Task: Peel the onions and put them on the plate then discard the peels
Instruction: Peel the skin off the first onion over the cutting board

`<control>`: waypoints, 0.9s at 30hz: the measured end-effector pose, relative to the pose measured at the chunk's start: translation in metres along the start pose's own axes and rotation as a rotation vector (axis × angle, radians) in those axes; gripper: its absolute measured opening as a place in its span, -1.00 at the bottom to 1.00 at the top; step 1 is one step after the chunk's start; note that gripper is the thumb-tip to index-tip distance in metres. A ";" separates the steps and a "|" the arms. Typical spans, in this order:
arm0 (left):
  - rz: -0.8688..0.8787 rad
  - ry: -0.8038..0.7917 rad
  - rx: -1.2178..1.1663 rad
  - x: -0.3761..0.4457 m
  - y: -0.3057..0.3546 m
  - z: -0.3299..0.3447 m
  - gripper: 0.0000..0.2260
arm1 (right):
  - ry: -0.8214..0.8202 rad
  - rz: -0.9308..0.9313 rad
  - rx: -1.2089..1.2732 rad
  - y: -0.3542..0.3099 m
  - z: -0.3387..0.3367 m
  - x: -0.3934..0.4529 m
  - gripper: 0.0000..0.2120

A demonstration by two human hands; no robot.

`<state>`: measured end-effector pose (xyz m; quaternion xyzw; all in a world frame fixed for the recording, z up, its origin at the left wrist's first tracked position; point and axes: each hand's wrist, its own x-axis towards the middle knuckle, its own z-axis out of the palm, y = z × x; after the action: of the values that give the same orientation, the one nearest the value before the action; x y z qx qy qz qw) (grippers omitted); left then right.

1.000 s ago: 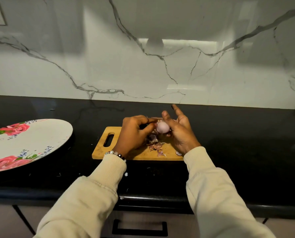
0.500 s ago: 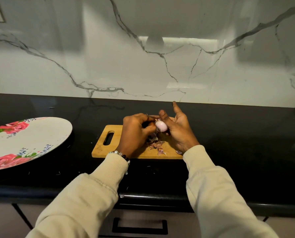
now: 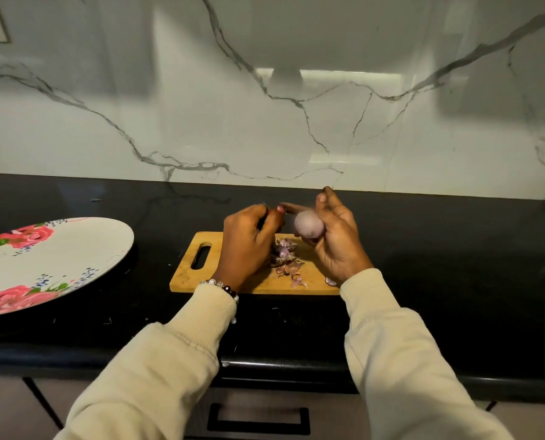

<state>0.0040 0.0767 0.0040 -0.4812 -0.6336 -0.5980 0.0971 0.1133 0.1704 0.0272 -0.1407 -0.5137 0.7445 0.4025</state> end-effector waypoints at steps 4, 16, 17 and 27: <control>0.068 -0.046 0.117 0.001 0.004 -0.004 -0.80 | -0.001 -0.006 0.004 -0.001 0.000 -0.001 -0.48; 0.221 -0.081 0.113 0.001 -0.001 -0.003 -0.80 | -0.049 0.024 0.086 0.005 -0.002 0.003 -0.22; 0.250 -0.079 0.106 0.002 -0.001 -0.004 -0.80 | -0.063 0.015 0.075 0.006 -0.003 0.004 -0.16; 0.237 -0.028 0.130 0.001 -0.003 -0.002 -0.81 | 0.066 -0.023 -0.066 0.009 -0.008 0.007 -0.47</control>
<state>0.0000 0.0765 0.0031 -0.5537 -0.6111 -0.5331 0.1891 0.1096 0.1797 0.0173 -0.1722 -0.5260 0.7175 0.4229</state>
